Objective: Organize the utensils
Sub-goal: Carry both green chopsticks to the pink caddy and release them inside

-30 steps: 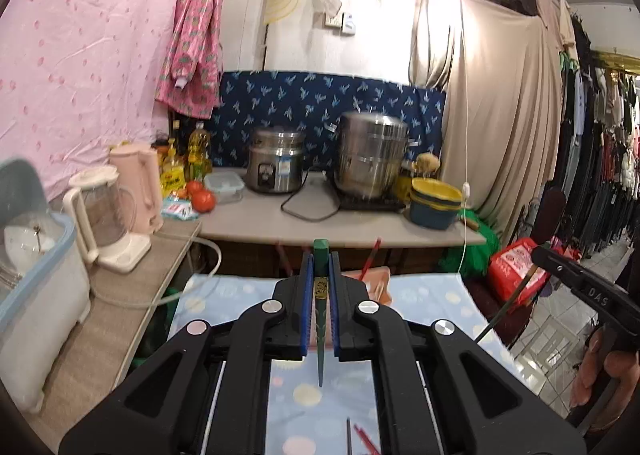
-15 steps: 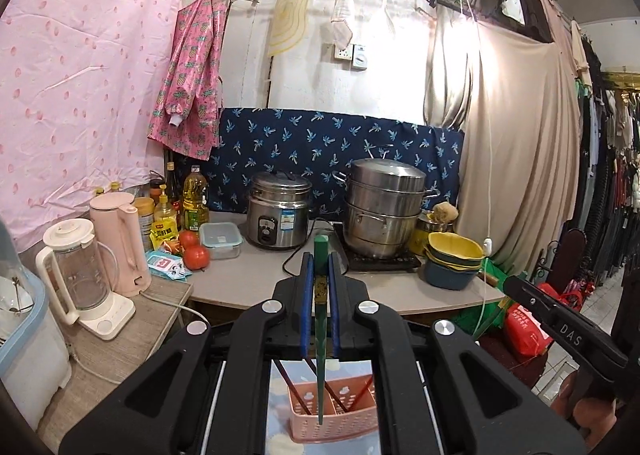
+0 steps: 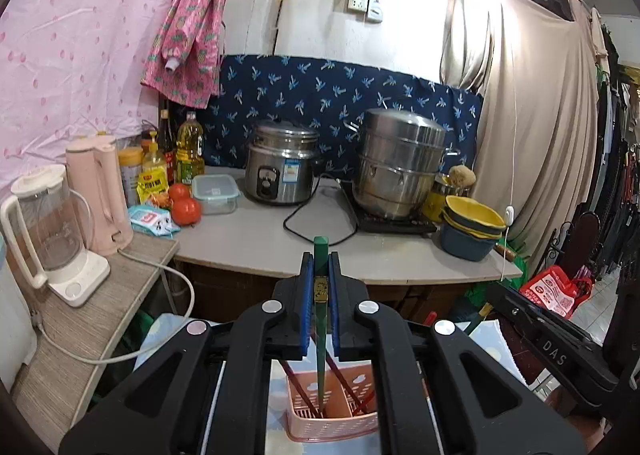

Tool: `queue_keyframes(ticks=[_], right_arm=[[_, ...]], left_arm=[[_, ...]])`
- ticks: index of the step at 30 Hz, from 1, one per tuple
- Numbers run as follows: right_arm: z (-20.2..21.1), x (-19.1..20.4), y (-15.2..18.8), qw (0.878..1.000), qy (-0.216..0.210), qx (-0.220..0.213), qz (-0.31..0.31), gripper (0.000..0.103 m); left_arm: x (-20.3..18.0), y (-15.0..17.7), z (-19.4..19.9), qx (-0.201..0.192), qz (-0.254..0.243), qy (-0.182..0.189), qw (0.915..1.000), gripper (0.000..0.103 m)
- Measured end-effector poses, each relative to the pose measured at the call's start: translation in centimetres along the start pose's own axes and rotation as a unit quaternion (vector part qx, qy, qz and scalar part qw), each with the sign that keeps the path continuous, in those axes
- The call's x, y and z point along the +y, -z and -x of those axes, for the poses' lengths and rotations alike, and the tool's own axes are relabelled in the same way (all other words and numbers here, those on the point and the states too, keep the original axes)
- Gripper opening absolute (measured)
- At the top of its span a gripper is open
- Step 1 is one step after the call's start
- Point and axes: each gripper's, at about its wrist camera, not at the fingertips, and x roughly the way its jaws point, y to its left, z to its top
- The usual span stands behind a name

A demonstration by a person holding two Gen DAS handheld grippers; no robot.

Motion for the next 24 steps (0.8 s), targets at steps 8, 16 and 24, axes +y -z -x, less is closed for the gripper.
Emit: queue_keyframes(ticks=[8, 16, 24], right_arm=[[0.7, 0.2, 1.5, 1.0, 0.019, 0.004, 0.016, 0.032], [4.6, 0.6, 3.0, 0.999, 0.017, 0.006, 0.035, 0.032], [9.6, 0.5, 7.5, 0.998, 0.023, 0.028, 0.048, 0.032]], left_arm=[[0.1, 2.2, -0.1, 0.022, 0.009, -0.008, 0.9997, 0.032], [0.0, 3.6, 2.6, 0.035, 0.004, -0.011, 0.9993, 0.032], [-0.4, 6.5, 7.2, 0.053, -0.001, -0.007, 0.9985, 0.032]])
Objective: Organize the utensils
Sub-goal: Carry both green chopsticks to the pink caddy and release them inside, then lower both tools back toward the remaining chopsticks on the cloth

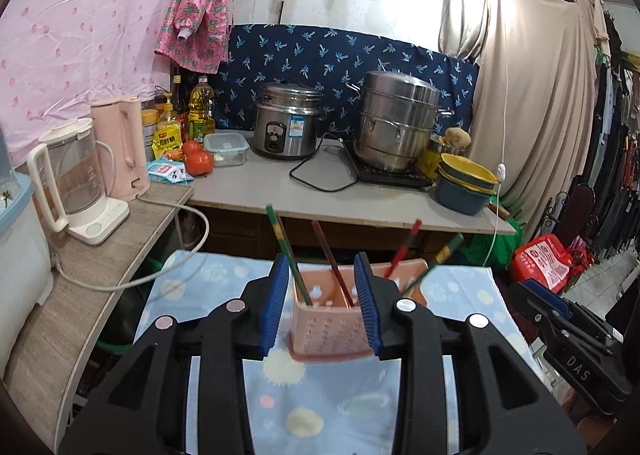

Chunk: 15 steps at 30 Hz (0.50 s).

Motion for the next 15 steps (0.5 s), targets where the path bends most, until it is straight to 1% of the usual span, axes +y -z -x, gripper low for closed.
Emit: queue_keyframes(ticks=[5, 10, 15], right_arm=[[2.8, -0.3, 4.6, 0.999, 0.017, 0.032, 0.012, 0.032], [5.3, -0.5, 9.6, 0.996, 0.033, 0.071, 0.031, 0.032], [8.0, -0.9, 14.9, 0.993, 0.039, 0.108, 0.029, 0.032]], left_arm=[[-0.1, 4.4, 2.6, 0.026, -0.01, -0.001, 0.9996, 0.033], [0.2, 10.0, 4.3, 0.07, -0.009, 0.004, 0.9975, 0.033], [0.4, 15.5, 5.9, 0.114, -0.005, 0.013, 0.9934, 0.033]])
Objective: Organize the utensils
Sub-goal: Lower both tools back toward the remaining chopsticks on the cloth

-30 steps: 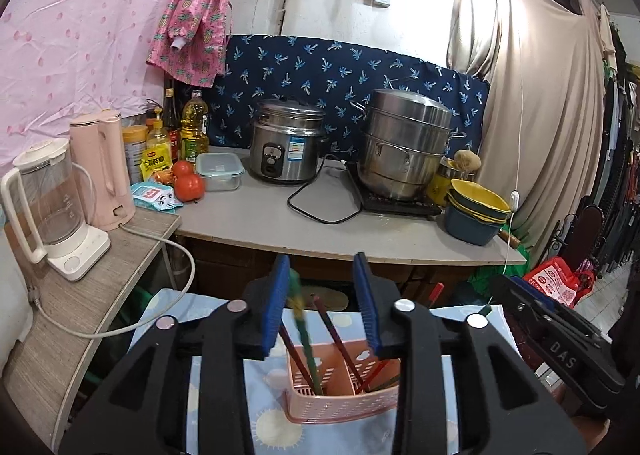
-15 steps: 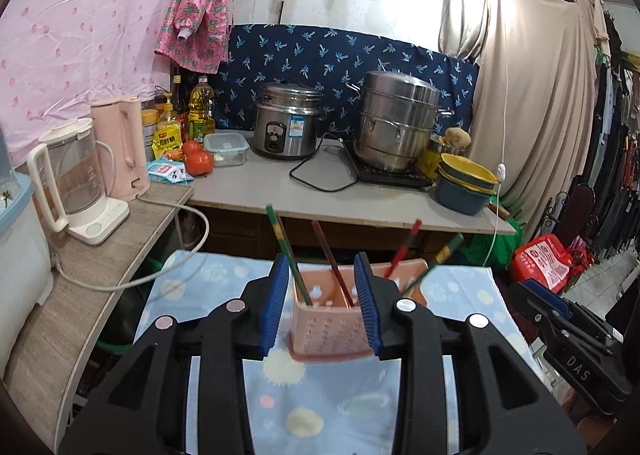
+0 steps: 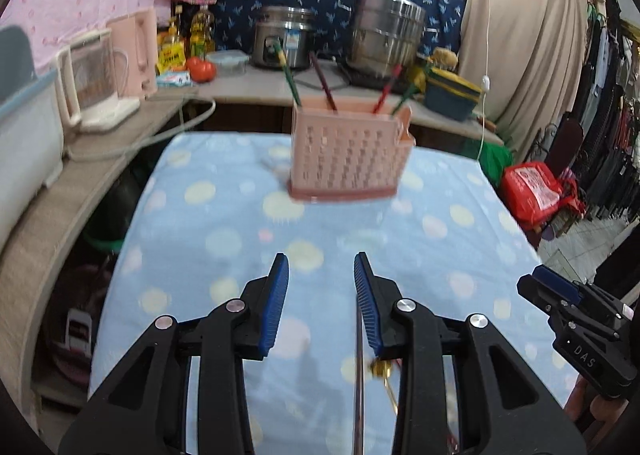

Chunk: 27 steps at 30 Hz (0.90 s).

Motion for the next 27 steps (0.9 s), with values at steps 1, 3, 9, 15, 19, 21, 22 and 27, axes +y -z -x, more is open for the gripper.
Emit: queue_keyframes(ticks=[1, 3, 9, 15, 19, 21, 22, 27], right_arm=[[0.3, 0.0, 1.0, 1.0, 0.002, 0.005, -0.001, 0.032], [0.9, 0.2, 3.0, 1.0, 0.004, 0.014, -0.002, 0.032], [2.7, 0.5, 9.1, 0.999, 0.012, 0.047, -0.008, 0.032], [3.7, 0.6, 13.8, 0.997, 0.01, 0.075, -0.023, 0.032], [3.7, 0.4, 15.2, 0.995, 0.001, 0.089, -0.041, 0.032], [3.7, 0.6, 15.6, 0.995, 0.0, 0.092, -0.041, 0.032], [3.8, 0.7, 15.8, 0.995, -0.002, 0.093, -0.04, 0.032], [3.7, 1.5, 16.5, 0.994, -0.01, 0.101, -0.031, 0.032]], left_arm=[[0.0, 1.4, 0.1, 0.012, 0.001, 0.004, 0.9999, 0.033], [-0.1, 3.6, 0.2, 0.028, 0.004, 0.009, 0.9996, 0.033], [-0.8, 10.2, 0.4, 0.08, 0.003, 0.026, 0.9965, 0.033], [-1.7, 14.7, 0.7, 0.11, -0.007, 0.038, 0.9931, 0.033], [-1.9, 16.1, 0.9, 0.115, -0.012, 0.035, 0.9927, 0.033], [-1.8, 16.3, 0.7, 0.119, -0.006, 0.035, 0.9923, 0.032], [-1.8, 16.4, 0.7, 0.118, -0.005, 0.033, 0.9924, 0.032], [-2.3, 16.7, 0.6, 0.116, -0.016, 0.03, 0.9926, 0.027]])
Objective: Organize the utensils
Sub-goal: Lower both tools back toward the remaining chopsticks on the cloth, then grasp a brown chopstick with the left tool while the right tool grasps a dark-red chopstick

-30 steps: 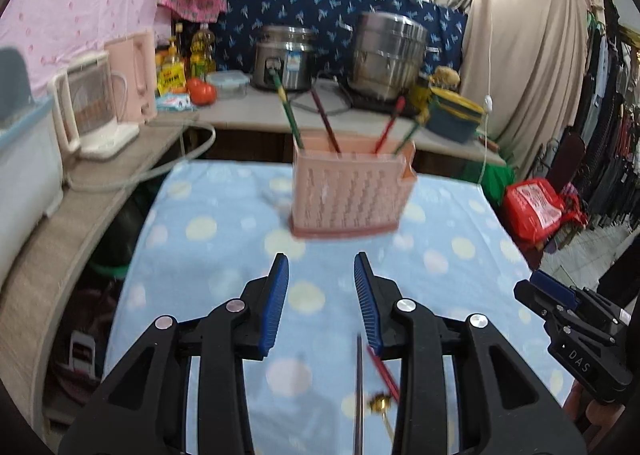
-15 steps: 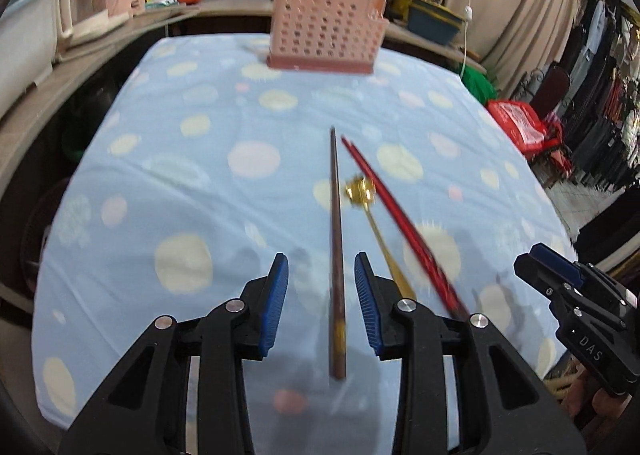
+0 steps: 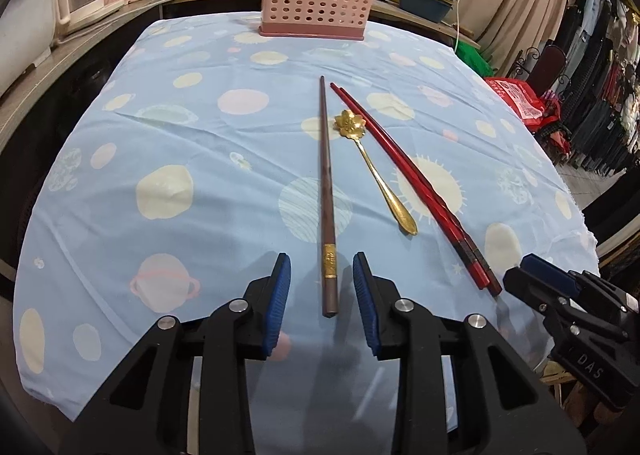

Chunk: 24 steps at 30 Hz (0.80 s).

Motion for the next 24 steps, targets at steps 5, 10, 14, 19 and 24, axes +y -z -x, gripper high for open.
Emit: queue_keyframes(ticks=[5, 10, 14, 19, 24], right_arm=[[-0.3, 0.4, 0.2, 1.0, -0.004, 0.005, 0.003, 0.03], [-0.6, 0.5, 0.3, 1.0, -0.007, 0.009, 0.005, 0.021], [-0.9, 0.7, 0.3, 1.0, -0.006, 0.01, 0.01, 0.021], [-1.1, 1.1, 0.2, 1.0, -0.006, 0.01, 0.019, 0.021], [-1.4, 1.1, 0.0, 1.0, -0.005, 0.008, 0.02, 0.016]], left_arm=[[-0.3, 0.2, -0.4, 0.002, -0.008, -0.002, 1.0, 0.013], [0.0, 0.1, -0.5, 0.005, -0.003, 0.0, 1.0, 0.009], [0.0, 0.1, -0.5, 0.004, -0.002, 0.0, 1.0, 0.009], [0.0, 0.1, -0.6, 0.004, -0.003, 0.0, 1.0, 0.009], [0.0, 0.1, -0.6, 0.003, -0.003, 0.0, 1.0, 0.009]])
